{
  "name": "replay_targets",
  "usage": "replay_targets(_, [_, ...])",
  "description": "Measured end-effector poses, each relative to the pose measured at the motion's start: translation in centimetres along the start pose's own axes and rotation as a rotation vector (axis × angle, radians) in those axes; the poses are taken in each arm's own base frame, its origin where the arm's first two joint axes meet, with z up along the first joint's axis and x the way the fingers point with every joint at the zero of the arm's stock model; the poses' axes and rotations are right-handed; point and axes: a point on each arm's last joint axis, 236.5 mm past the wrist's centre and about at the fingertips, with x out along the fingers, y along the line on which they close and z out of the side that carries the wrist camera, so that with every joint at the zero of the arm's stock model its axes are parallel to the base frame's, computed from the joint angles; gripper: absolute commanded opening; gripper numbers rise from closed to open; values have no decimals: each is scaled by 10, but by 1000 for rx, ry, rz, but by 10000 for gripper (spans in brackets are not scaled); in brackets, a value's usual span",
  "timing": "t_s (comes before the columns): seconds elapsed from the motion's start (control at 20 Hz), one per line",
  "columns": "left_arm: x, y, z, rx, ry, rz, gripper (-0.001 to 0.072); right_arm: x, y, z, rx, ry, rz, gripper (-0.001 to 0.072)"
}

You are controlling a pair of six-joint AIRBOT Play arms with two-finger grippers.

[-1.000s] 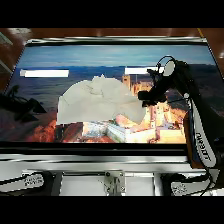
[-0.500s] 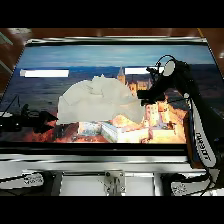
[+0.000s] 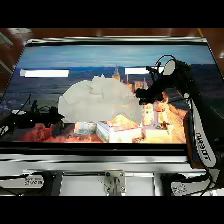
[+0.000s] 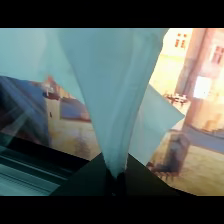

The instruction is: Fold the shirts.

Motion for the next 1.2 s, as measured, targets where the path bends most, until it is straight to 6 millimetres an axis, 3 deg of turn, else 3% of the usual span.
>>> replay_targets(0.1, [-8, -20, 3, 66, -5, -38, 35, -1, 5, 3, 6, -15, 20, 69])
replay_targets(0.2, [-36, -59, 15, 182, -64, -95, 35, -14, 16, 12, -5, -68, 50, 69])
replay_targets(0.25, [-59, -84, 28, 248, -131, -127, 35, -29, 25, 20, -26, -122, 65, 69])
replay_targets(0.35, [-129, -147, 54, 409, -311, -195, 36, -79, 46, 40, -91, -288, 86, 69])
replay_targets(0.45, [-233, -226, 66, 594, -559, -274, 36, -161, 70, 59, -165, -538, 96, 69])
replay_targets(0.55, [-354, -300, 47, 771, -845, -341, 35, -263, 91, 59, -231, -830, 77, 68])
replay_targets(0.6, [-413, -331, 22, 856, -978, -373, 36, -319, 102, 50, -253, -989, 66, 68])
replay_targets(0.7, [-511, -372, -36, 970, -1215, -424, 36, -416, 119, 11, -287, -1263, 53, 68])
replay_targets(0.8, [-571, -390, -92, 1017, -1358, -464, 36, -486, 132, -42, -315, -1463, 53, 69])
replay_targets(0.95, [-609, -390, -143, 1033, -1460, -450, 36, -541, 139, -115, -339, -1626, 44, 68])
replay_targets(1.0, [-608, -387, -152, 1031, -1448, -427, 36, -548, 137, -135, -337, -1646, 31, 68])
replay_targets(1.1, [-593, -371, -151, 1017, -1391, -327, 36, -549, 128, -159, -317, -1639, -8, 68])
replay_targets(1.2, [-569, -350, -138, 985, -1302, -220, 36, -533, 112, -165, -269, -1567, -62, 68])
